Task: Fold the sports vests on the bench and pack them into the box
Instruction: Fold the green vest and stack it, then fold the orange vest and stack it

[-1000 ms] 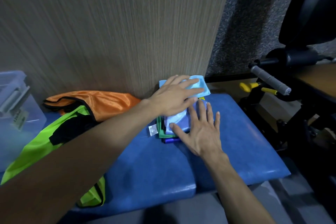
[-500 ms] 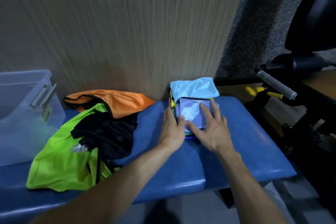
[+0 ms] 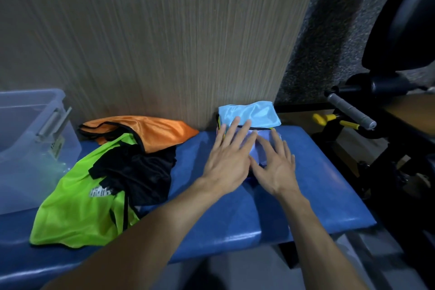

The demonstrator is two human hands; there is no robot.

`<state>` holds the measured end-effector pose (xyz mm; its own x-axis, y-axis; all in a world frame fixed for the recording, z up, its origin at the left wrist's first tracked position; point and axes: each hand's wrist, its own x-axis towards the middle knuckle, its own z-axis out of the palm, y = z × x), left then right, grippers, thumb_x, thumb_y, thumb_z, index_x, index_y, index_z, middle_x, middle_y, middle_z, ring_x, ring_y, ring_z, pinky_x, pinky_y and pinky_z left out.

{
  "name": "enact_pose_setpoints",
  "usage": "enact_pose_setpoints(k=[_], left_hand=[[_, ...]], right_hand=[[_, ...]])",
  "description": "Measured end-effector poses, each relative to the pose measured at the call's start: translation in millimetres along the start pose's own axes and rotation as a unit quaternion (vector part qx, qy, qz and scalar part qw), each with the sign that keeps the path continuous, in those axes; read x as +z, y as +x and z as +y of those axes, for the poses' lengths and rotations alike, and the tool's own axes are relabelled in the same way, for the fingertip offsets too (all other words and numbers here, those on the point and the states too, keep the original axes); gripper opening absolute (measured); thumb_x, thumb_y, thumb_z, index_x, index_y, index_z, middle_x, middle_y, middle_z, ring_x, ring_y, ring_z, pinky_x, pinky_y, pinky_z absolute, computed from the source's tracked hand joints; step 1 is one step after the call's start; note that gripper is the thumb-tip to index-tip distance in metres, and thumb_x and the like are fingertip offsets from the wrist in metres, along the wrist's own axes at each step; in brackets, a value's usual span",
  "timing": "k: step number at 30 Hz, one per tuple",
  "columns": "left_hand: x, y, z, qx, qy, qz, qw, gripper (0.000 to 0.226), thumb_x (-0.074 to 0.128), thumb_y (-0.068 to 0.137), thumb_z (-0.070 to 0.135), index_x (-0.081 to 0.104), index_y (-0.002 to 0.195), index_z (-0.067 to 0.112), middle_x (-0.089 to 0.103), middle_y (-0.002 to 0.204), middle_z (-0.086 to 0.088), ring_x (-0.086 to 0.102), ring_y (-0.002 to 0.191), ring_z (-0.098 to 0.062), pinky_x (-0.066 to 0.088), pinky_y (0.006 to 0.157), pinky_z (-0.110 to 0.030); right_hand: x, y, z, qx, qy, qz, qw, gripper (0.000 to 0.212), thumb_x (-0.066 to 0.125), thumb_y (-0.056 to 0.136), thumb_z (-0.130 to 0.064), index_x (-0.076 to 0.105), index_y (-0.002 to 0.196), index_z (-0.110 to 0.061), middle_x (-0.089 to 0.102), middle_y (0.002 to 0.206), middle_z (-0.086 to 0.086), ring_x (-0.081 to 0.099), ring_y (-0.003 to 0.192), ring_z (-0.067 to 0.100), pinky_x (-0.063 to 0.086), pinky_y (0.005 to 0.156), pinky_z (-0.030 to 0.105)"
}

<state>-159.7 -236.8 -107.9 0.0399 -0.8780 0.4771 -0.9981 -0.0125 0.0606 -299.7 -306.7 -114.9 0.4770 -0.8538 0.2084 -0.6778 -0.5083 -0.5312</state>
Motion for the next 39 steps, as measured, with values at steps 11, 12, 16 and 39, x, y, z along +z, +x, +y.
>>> enact_pose_setpoints(k=[11,12,16,39], left_hand=[[24.3,-11.9,-19.7,-0.045,-0.066,-0.007,0.997,0.05,0.036,0.101,0.034,0.054,0.144,0.017,0.051,0.145,0.002,0.042,0.13,-0.019,0.045,0.103,-0.034],[25.4,-11.9,-22.5,-0.049,-0.104,-0.023,0.993,0.05,0.035,0.103,0.033,0.049,0.148,0.018,0.046,0.149,0.003,0.036,0.134,-0.018,0.04,0.11,-0.034],[22.9,-14.8,-33.6,-0.062,-0.196,-0.084,0.975,0.051,0.034,0.109,0.036,0.031,0.159,0.025,0.027,0.16,0.011,0.018,0.146,-0.01,0.022,0.122,-0.035],[-8.4,-34.8,-41.3,0.03,-0.046,-0.085,0.995,0.06,0.03,0.106,0.056,0.017,0.161,0.036,0.001,0.171,0.005,-0.011,0.156,-0.019,-0.005,0.127,-0.045]], right_hand=[[15.9,7.3,9.9,-0.006,0.039,0.023,0.999,0.069,0.056,0.096,-0.055,0.032,0.156,-0.029,0.012,0.168,-0.006,0.023,0.148,0.028,0.024,0.121,0.041],[17.2,7.8,10.4,-0.008,0.04,0.024,0.999,0.07,0.056,0.096,-0.055,0.033,0.156,-0.028,0.012,0.168,-0.006,0.023,0.148,0.029,0.024,0.12,0.042],[16.9,5.6,11.7,-0.008,0.028,0.025,0.999,0.071,0.052,0.093,-0.066,0.031,0.155,-0.037,0.007,0.168,-0.014,0.018,0.151,0.027,0.029,0.118,0.051],[1.9,-11.3,1.1,0.022,-0.046,0.052,0.997,0.072,0.042,0.091,-0.075,0.026,0.156,-0.046,-0.003,0.169,-0.015,-0.002,0.156,0.032,0.0,0.12,0.066]])
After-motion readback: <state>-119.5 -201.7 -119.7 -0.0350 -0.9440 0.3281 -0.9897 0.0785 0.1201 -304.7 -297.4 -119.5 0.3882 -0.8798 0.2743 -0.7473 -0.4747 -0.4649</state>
